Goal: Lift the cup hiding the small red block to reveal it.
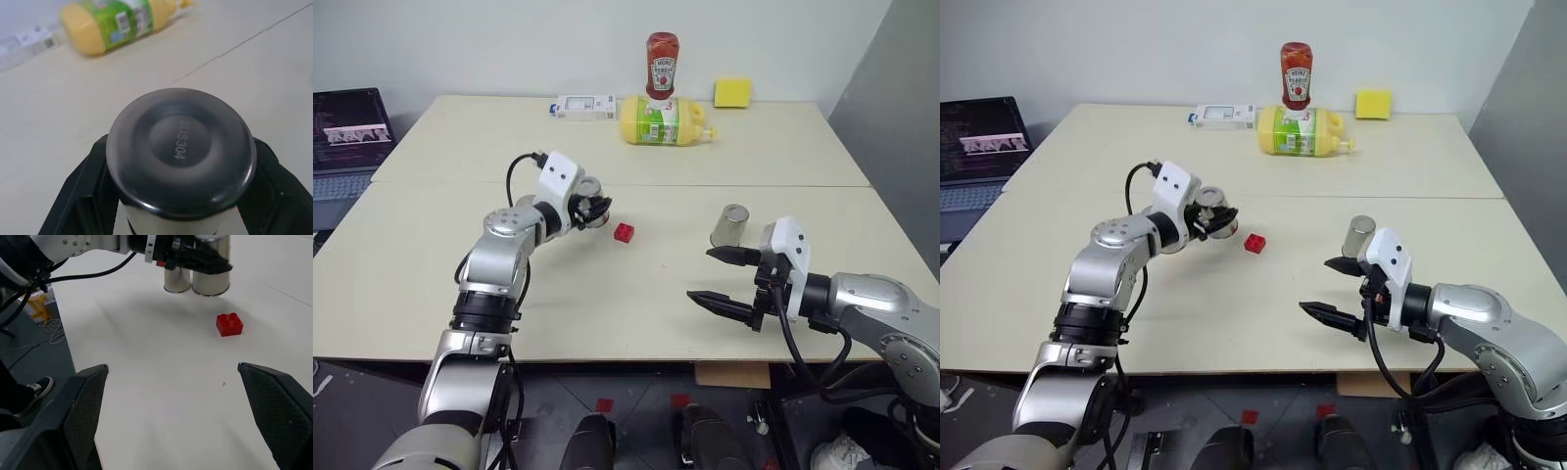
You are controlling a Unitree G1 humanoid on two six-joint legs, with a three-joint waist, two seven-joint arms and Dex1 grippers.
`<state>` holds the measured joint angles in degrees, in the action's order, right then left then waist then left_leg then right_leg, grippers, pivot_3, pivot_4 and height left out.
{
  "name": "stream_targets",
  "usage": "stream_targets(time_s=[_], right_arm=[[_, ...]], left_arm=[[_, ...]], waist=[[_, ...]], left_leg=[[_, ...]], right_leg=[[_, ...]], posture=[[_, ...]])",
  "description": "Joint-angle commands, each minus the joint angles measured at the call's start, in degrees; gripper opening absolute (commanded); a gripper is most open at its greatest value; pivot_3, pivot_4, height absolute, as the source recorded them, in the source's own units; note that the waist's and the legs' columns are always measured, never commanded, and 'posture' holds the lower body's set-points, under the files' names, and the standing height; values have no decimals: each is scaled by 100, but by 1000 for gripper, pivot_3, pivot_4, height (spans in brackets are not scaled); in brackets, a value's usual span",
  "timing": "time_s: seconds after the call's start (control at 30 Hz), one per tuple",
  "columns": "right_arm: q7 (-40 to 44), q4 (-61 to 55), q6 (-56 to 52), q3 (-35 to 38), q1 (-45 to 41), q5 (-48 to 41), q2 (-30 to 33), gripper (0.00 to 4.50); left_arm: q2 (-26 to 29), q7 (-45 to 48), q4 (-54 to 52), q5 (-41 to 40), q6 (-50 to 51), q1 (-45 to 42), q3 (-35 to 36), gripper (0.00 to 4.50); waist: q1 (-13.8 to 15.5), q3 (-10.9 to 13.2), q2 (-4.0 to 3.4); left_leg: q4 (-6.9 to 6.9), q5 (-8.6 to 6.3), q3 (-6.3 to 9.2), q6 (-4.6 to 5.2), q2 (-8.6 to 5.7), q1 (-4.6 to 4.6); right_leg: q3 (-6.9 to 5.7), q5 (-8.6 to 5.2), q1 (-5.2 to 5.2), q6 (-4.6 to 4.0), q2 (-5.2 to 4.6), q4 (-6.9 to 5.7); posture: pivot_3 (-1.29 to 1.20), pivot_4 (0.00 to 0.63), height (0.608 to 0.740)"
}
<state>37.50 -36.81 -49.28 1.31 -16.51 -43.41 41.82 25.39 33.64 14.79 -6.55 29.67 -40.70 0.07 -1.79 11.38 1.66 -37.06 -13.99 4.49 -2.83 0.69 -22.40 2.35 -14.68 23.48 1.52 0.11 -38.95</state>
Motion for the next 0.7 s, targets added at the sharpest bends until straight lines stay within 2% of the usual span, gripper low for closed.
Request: stream_targets(time_s=[0.03,0.33,0.37,0.53,0.6,0.7], right_arm=[[81,-18,121,-8,-109,-2,-37,4500],[182,44,114,-3,-192,21,20,4500],[183,34,107,5,-186,16,26,4500],[176,8,85,25,-168,1,54,4500],[170,10,80,23,-174,-1,57,4500],[173,22,94,28,-176,9,63,4500]], left_arm=[[31,-241,-64,60,-22,0,109,2715],[-85,-520,740,144,-254,-76,110,2715],[-124,-506,759,66,-213,-69,162,3065],[-199,-430,692,-141,-87,-108,288,4174],[-172,-434,621,-151,-66,-157,320,4489],[-114,-475,354,-165,-7,-225,394,4489]], waist=[[1,0,0],[10,0,0],[10,0,1],[9,0,1],[9,0,1],[9,0,0]], left_leg=[[0,0,0,0,0,-1],[2,0,-1,0,-1,-3],[2,0,0,0,-2,-2],[0,0,-1,0,-2,-2],[1,0,-1,0,-2,-2],[2,0,0,0,-2,-2]], right_leg=[[-1,1,0,1,0,0],[0,1,0,2,-1,4],[-1,1,0,1,-2,4],[-1,1,0,2,-3,2],[-1,1,0,2,-3,2],[-1,1,0,1,-3,2]], posture=[[0,150,740],[0,150,740],[0,150,740],[0,150,740],[0,150,740],[0,150,740]])
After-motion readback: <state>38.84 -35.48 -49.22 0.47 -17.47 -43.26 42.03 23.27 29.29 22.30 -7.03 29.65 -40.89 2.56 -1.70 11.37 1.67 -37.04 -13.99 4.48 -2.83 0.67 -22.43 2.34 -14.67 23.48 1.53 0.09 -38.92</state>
